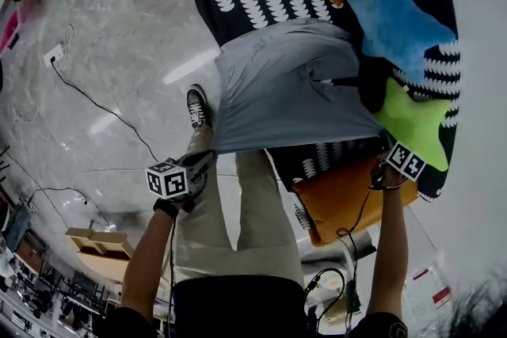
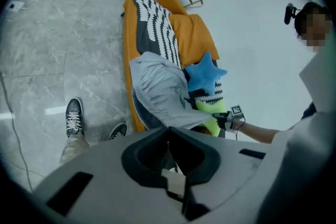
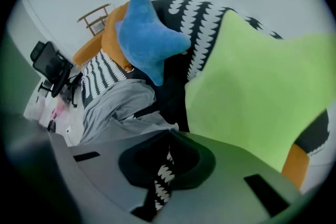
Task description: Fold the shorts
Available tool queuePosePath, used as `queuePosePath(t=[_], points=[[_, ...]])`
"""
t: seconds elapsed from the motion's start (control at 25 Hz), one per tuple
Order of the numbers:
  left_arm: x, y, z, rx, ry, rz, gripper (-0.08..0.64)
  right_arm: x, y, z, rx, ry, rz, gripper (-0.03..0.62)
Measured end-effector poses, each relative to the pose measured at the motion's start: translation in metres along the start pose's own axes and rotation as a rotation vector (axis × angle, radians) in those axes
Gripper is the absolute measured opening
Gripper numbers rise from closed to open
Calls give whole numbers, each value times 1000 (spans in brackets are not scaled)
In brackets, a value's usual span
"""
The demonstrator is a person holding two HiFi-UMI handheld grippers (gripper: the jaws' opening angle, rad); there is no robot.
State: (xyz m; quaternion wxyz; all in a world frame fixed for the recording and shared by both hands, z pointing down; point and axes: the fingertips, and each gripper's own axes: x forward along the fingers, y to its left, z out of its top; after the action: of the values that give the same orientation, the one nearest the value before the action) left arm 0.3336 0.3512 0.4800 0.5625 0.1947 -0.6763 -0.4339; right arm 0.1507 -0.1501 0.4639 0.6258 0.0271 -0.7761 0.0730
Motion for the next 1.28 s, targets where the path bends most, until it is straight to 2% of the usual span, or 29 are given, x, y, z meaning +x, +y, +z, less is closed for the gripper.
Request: queuePosePath(t=[0.24, 0.68, 0.84, 0.96, 1.16, 1.2, 1.24, 1.28], points=[[-4, 13, 72, -33, -117, 19, 21, 27, 57, 75, -147, -45, -21, 17], [-6, 58, 199, -104, -219, -2, 23, 100, 190, 227, -407, -49, -70, 18], [3, 75, 235, -103, -249, 9, 23, 130, 217, 247, -443, 0, -89, 18], [12, 89, 253, -109, -255, 31, 23, 147, 228, 252, -468, 0, -110, 18], [23, 106, 273, -137, -240, 47, 25, 167, 245, 269, -431, -7, -105, 18], [23, 110, 277, -134, -238, 67, 31, 171, 252, 273, -411, -7, -91, 21], [22, 114, 280, -124, -235, 87, 95, 174, 261, 276, -386, -11, -65, 59], [21, 119, 282, -109, -230, 104, 214, 177, 274, 278, -362, -18, -28, 141]])
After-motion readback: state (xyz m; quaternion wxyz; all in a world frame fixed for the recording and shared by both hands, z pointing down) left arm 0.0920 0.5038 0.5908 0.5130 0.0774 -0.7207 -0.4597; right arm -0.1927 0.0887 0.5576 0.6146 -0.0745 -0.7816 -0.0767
